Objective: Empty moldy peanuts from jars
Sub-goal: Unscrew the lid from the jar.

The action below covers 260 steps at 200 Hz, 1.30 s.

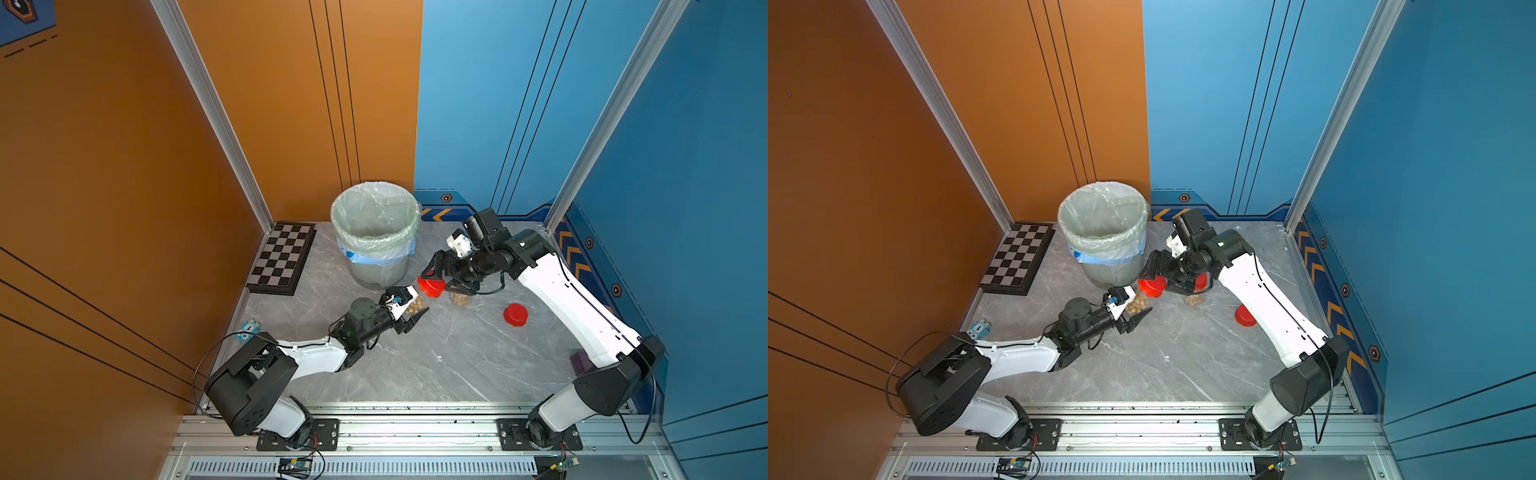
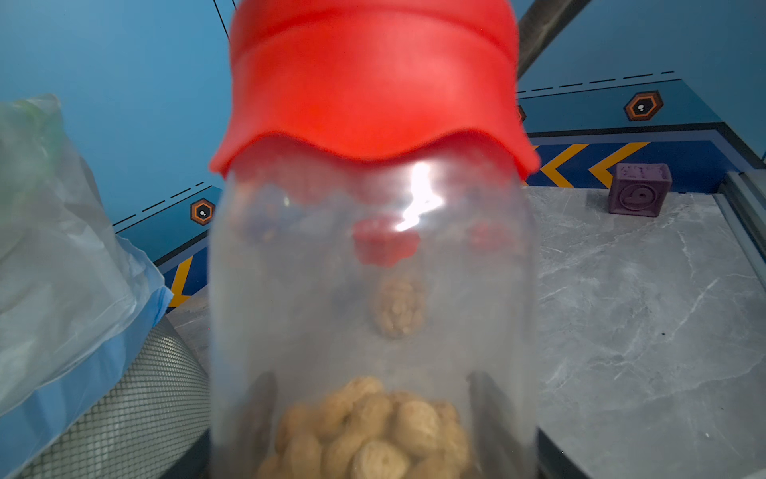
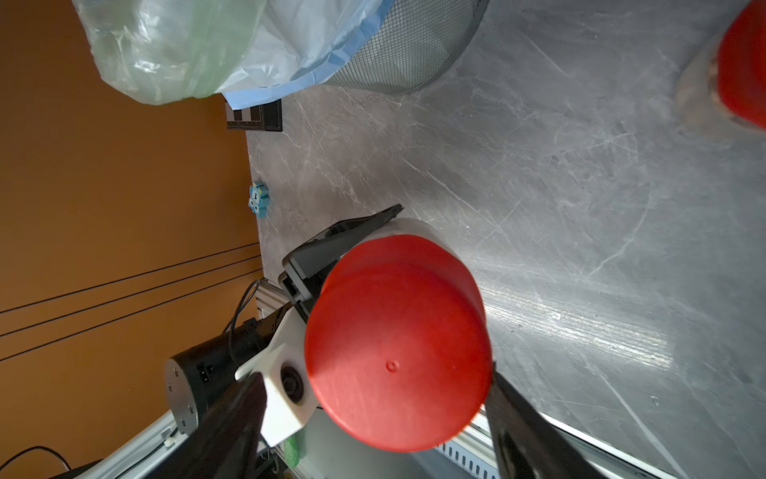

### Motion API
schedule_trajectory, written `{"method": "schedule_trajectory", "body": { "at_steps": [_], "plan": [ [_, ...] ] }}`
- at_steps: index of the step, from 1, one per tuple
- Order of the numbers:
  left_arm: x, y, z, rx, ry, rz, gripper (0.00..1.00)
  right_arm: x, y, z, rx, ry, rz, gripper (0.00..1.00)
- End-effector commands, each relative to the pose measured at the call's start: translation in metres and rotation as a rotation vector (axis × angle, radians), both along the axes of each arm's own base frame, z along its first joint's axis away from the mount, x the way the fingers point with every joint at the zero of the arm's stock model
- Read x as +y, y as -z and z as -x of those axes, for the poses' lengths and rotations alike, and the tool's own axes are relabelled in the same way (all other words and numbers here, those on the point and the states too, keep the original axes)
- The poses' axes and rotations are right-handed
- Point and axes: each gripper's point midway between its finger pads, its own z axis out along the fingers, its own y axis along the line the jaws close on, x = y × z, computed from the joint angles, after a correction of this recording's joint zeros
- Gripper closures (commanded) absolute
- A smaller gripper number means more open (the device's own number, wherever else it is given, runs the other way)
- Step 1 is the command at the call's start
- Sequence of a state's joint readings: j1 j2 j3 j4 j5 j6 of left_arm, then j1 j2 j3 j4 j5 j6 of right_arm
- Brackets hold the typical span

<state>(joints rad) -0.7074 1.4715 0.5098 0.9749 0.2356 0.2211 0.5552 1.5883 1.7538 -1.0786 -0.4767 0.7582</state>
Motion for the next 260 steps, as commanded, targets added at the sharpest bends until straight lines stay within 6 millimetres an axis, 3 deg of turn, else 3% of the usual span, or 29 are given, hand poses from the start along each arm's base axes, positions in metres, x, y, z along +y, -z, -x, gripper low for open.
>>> {"method": "schedule_trajectory", "body": {
  "at_steps": [1,35,41,68,156,198,213,260],
  "plan": [
    [0.000,-0.010,0.003,-0.036,0.006,0.006,0.46,-0.003,0.003,-0.001,-0.013,-0.018,0.050,0.18],
    [-0.001,-0.011,0.004,-0.040,0.009,0.005,0.46,0.000,0.013,-0.001,-0.003,-0.033,0.081,0.19],
    [-0.001,-0.010,0.005,-0.038,0.013,0.004,0.46,0.001,0.004,-0.004,-0.027,-0.032,0.072,0.19],
    [-0.001,-0.010,0.004,-0.036,0.013,0.000,0.46,0.001,0.005,-0.005,-0.033,-0.037,0.080,0.20],
    [-0.001,-0.013,0.008,-0.044,0.025,0.002,0.47,0.002,0.015,-0.006,-0.050,-0.089,0.118,0.35],
    [-0.002,-0.015,0.016,-0.022,0.073,0.018,0.48,0.017,0.007,0.006,-0.134,-0.280,0.072,0.42],
    [-0.002,-0.017,0.021,-0.017,0.093,0.028,0.49,0.027,0.005,0.016,-0.150,-0.372,0.023,0.41],
    [0.001,-0.019,0.028,-0.007,0.118,0.033,0.51,0.036,-0.001,0.021,-0.314,-0.557,-0.022,0.39]
  ]
}}
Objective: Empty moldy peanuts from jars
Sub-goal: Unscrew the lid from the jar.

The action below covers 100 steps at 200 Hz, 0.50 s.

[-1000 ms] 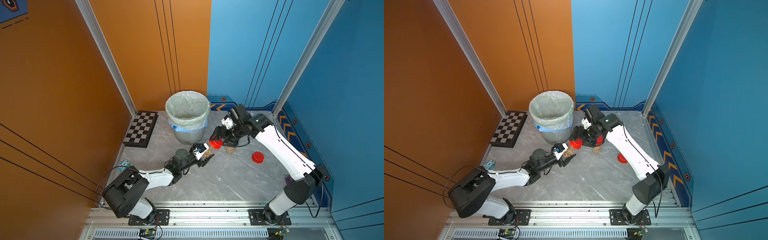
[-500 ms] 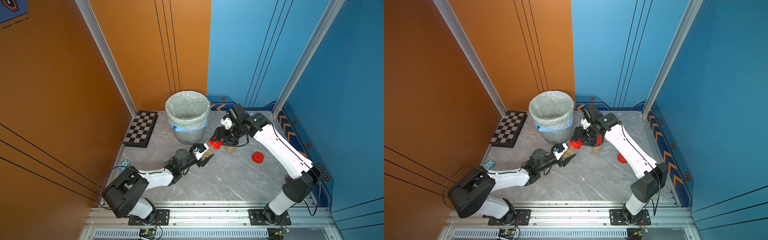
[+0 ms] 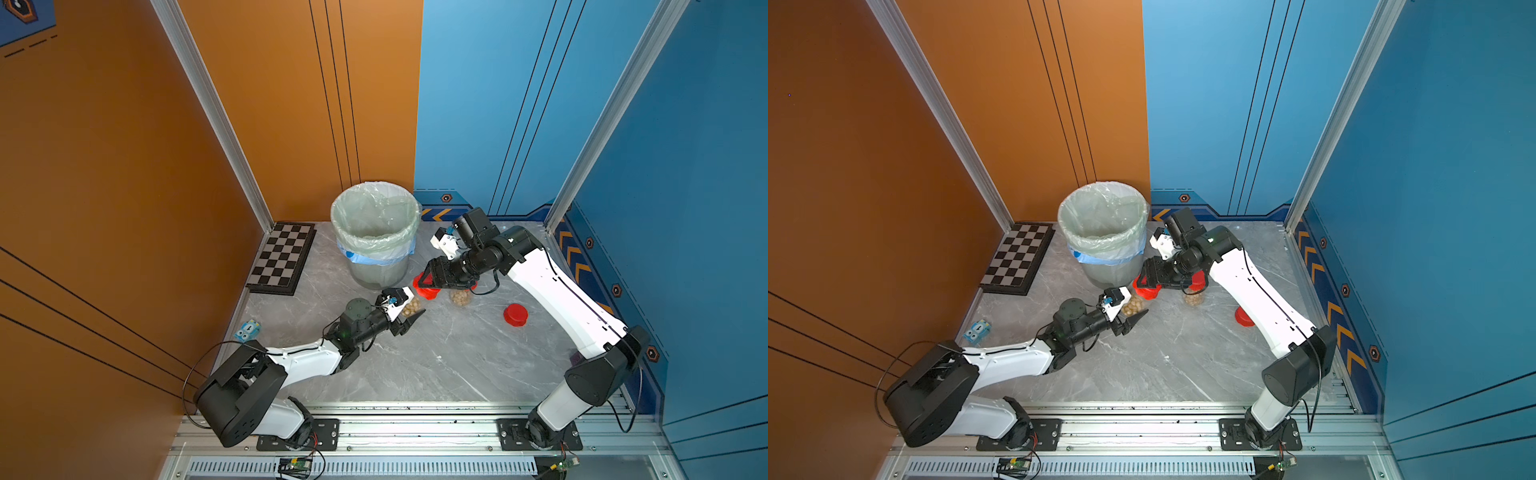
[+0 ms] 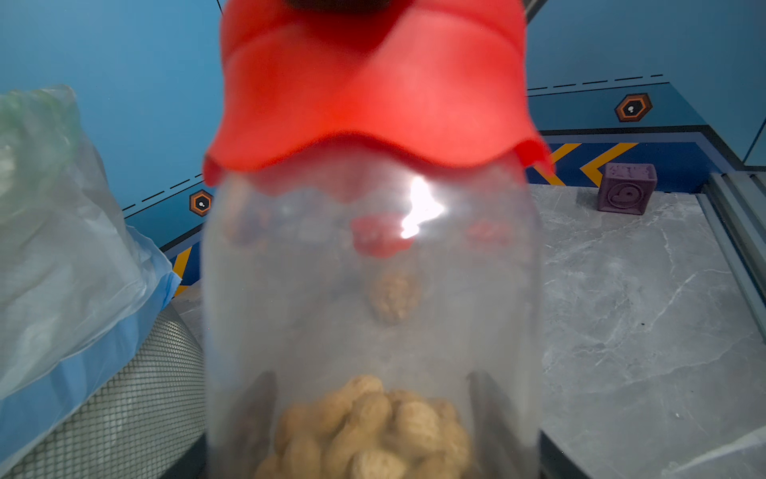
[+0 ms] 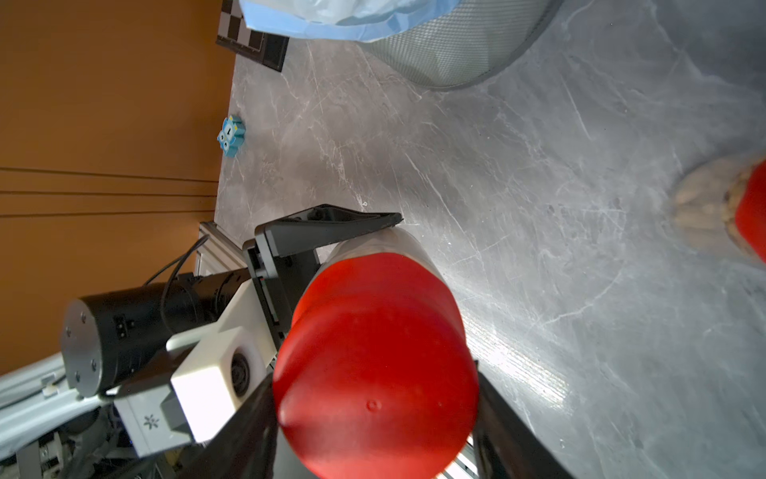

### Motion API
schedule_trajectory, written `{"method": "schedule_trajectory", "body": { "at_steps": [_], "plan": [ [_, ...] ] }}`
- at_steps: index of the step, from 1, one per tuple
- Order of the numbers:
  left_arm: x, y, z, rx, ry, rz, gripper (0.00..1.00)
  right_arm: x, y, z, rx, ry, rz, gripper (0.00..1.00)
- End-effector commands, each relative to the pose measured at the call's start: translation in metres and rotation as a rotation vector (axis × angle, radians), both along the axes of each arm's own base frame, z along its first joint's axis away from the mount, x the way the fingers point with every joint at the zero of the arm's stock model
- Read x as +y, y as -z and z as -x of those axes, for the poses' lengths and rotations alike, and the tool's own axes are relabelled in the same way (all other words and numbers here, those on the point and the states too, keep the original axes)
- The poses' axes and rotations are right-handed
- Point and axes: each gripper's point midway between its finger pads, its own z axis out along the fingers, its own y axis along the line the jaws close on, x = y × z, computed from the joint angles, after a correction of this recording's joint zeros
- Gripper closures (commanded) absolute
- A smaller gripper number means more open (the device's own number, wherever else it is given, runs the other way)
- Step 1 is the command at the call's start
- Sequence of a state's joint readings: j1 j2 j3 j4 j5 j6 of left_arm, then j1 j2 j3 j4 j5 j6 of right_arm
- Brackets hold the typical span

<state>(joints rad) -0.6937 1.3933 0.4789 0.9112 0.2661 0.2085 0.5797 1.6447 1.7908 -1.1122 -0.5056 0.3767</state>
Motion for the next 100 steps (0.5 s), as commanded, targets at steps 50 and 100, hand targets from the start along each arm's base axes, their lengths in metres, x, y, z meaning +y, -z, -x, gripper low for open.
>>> {"method": "schedule_trajectory", "body": {
  "at_steps": [50,100],
  "plan": [
    [-0.009,-0.016,0.022,-0.020,0.128,0.033,0.52,0.024,-0.011,0.028,-0.196,-0.448,-0.141,0.35],
    [-0.008,-0.017,0.023,-0.022,0.127,0.036,0.53,0.016,-0.010,0.031,-0.245,-0.511,-0.116,0.23]
  ]
}}
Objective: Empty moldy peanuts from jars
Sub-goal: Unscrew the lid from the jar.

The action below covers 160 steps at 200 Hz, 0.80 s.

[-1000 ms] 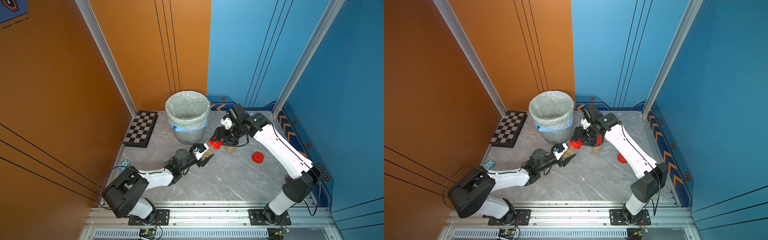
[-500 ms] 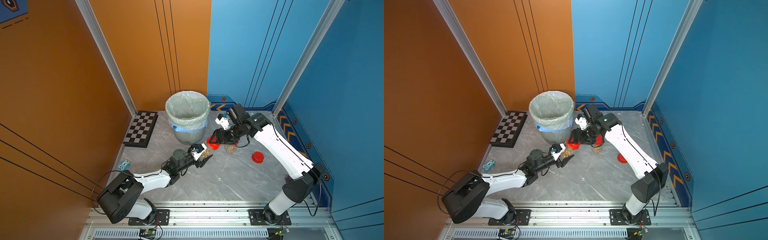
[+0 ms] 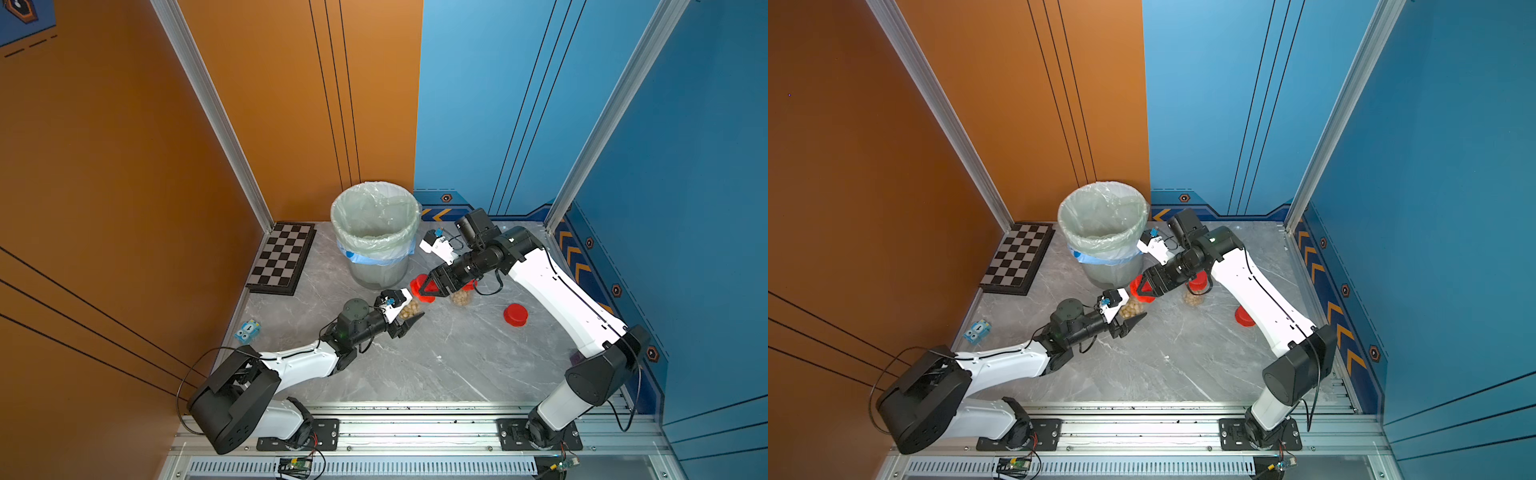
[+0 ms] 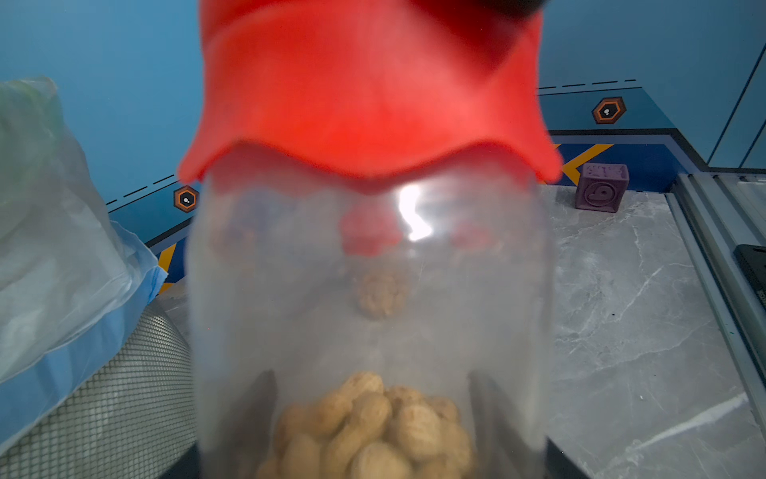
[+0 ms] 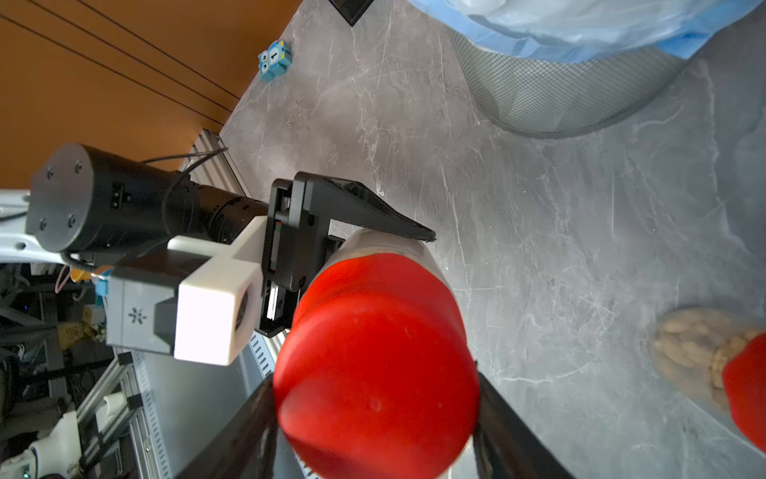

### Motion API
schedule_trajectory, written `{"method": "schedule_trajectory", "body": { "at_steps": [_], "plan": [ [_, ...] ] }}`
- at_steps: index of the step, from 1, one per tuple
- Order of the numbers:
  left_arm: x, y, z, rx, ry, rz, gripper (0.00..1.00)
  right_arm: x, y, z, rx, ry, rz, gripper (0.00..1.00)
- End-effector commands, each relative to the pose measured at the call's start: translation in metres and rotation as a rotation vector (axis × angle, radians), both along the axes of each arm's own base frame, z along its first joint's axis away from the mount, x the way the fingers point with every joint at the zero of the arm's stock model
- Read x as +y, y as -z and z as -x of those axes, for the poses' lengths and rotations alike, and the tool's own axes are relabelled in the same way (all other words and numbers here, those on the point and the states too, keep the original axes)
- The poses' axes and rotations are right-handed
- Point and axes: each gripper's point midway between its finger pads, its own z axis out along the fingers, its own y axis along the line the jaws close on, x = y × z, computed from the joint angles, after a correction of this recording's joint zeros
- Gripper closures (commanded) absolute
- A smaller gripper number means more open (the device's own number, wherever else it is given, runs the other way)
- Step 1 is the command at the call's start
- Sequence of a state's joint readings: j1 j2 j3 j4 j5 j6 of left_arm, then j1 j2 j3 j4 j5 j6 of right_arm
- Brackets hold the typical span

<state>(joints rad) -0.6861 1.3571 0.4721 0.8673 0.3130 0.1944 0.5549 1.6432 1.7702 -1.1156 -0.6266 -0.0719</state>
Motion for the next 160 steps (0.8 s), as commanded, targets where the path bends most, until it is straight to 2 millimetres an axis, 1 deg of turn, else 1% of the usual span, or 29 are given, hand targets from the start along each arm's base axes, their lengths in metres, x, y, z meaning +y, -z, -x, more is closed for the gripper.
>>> {"method": "schedule_trajectory", "body": {
  "at_steps": [1,7,15,31,44,57,74,90,96,105,119,132,142,150,160],
  "plan": [
    [-0.009,-0.017,0.015,-0.047,0.090,0.036,0.53,0.012,-0.008,0.021,-0.019,-0.147,-0.067,0.22],
    [-0.009,-0.017,0.014,-0.048,0.089,0.036,0.53,0.010,-0.009,0.020,-0.024,-0.144,-0.069,0.21],
    [-0.009,-0.017,0.014,-0.047,0.088,0.037,0.53,0.009,-0.010,0.019,-0.026,-0.139,-0.070,0.16],
    [-0.010,-0.016,0.013,-0.045,0.089,0.036,0.54,0.007,-0.014,0.018,-0.045,-0.133,-0.069,0.12],
    [-0.010,-0.015,0.012,-0.041,0.087,0.034,0.53,0.002,-0.014,0.010,-0.077,-0.086,-0.043,0.09],
    [-0.010,-0.013,0.012,-0.038,0.086,0.030,0.54,-0.002,-0.020,0.006,-0.121,-0.053,-0.030,0.06],
    [-0.010,-0.012,0.011,-0.040,0.080,0.026,0.54,-0.017,-0.028,-0.008,-0.182,0.047,0.018,0.04],
    [-0.010,-0.013,0.010,-0.045,0.076,0.025,0.54,-0.040,-0.042,-0.031,-0.205,0.229,0.031,0.04],
    [-0.009,-0.013,0.009,-0.046,0.071,0.024,0.54,-0.047,-0.048,-0.039,-0.183,0.303,0.007,0.04],
    [-0.008,-0.014,0.008,-0.053,0.062,0.021,0.54,-0.059,-0.051,-0.051,-0.108,0.436,-0.035,0.04],
    [-0.007,-0.013,0.004,-0.065,0.036,0.012,0.54,-0.066,-0.058,-0.058,0.024,0.581,-0.132,0.06],
    [-0.005,-0.011,0.001,-0.083,0.012,-0.007,0.52,-0.068,-0.052,-0.055,0.121,0.684,-0.178,0.08],
    [-0.004,-0.010,-0.001,-0.097,-0.006,-0.021,0.51,-0.070,-0.046,-0.048,0.179,0.750,-0.185,0.09],
    [-0.004,-0.008,-0.003,-0.101,-0.017,-0.028,0.51,-0.072,-0.039,-0.041,0.259,0.808,-0.186,0.09],
    [-0.003,-0.007,-0.004,-0.107,-0.025,-0.038,0.51,-0.070,-0.037,-0.032,0.330,0.842,-0.202,0.11]
  ]
}}
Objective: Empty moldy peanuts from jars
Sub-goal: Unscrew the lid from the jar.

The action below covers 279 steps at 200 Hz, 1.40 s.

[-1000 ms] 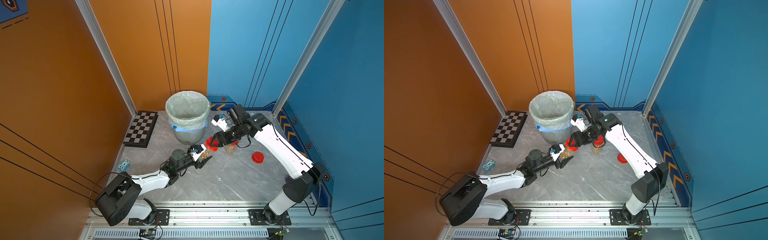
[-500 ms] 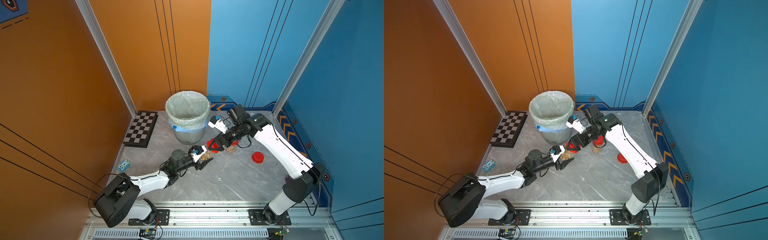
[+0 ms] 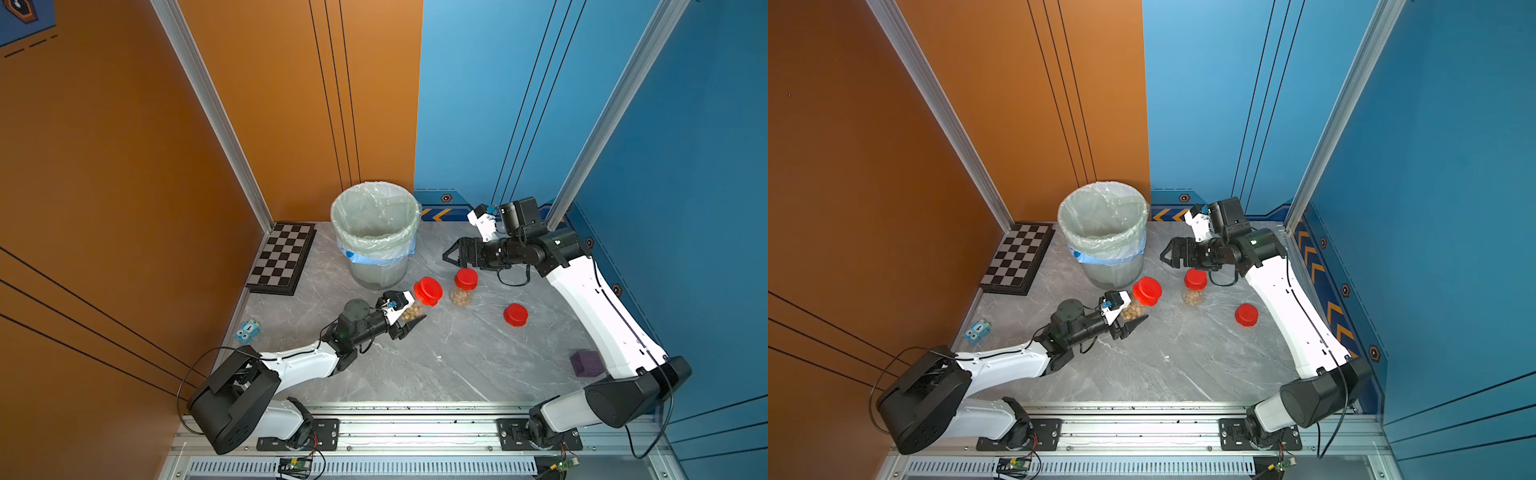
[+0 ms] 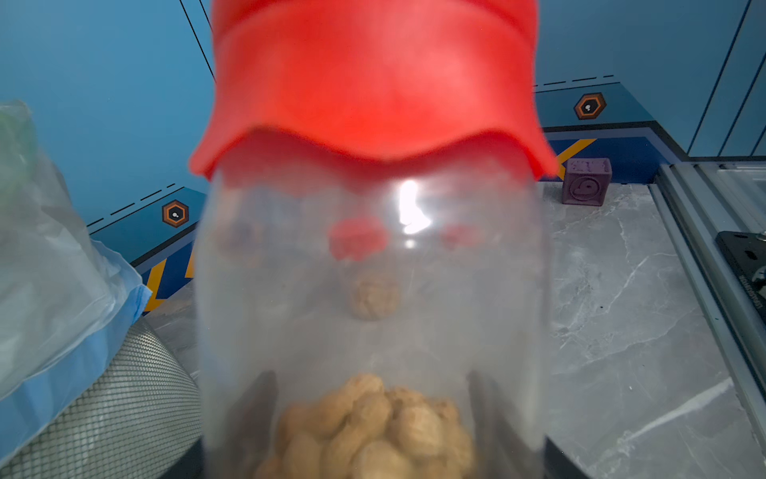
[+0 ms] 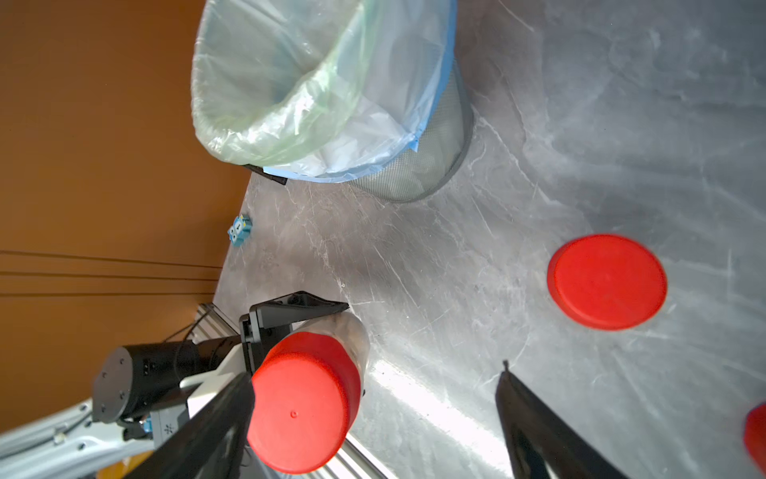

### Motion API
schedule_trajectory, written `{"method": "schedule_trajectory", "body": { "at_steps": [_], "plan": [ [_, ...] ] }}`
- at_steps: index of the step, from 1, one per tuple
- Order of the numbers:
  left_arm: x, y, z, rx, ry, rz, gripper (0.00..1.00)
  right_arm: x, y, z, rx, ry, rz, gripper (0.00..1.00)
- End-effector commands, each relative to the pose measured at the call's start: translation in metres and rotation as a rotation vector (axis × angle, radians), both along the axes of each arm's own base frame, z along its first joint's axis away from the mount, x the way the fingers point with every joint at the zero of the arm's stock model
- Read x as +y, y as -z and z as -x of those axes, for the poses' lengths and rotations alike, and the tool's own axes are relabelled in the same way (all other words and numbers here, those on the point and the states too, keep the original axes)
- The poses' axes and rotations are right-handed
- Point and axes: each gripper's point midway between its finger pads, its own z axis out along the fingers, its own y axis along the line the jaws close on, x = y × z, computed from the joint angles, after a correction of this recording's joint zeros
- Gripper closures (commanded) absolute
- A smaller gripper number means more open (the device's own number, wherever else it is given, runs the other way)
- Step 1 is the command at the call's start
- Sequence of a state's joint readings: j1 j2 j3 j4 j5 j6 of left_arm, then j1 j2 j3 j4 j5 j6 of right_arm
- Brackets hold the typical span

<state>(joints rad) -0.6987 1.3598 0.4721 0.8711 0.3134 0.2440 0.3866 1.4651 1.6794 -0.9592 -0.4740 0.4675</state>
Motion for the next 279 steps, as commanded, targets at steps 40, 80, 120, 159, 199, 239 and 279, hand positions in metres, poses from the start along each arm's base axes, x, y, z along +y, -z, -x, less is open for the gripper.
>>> {"method": "schedule_trajectory", "body": {
  "at_steps": [40,80,120,159,199,239,279],
  "plan": [
    [0.000,-0.003,-0.010,-0.084,-0.060,-0.036,0.51,0.019,0.023,0.043,0.427,0.270,-0.188,0.12],
    [-0.003,0.001,-0.010,-0.095,-0.065,-0.058,0.51,0.048,0.041,0.057,0.533,0.218,-0.168,0.12],
    [-0.004,0.002,-0.011,-0.097,-0.065,-0.062,0.51,0.056,0.049,0.055,0.548,0.206,-0.150,0.12],
    [-0.006,0.000,-0.010,-0.101,-0.060,-0.061,0.51,0.060,0.050,0.050,0.545,0.192,-0.145,0.13],
    [-0.007,0.001,-0.009,-0.099,-0.057,-0.064,0.51,0.062,0.055,0.048,0.544,0.177,-0.131,0.15],
    [-0.007,-0.002,-0.010,-0.101,-0.059,-0.062,0.51,0.065,0.058,0.048,0.543,0.163,-0.119,0.18],
    [-0.007,-0.004,-0.010,-0.105,-0.059,-0.060,0.52,0.065,0.061,0.048,0.538,0.158,-0.107,0.22]
  ]
}}
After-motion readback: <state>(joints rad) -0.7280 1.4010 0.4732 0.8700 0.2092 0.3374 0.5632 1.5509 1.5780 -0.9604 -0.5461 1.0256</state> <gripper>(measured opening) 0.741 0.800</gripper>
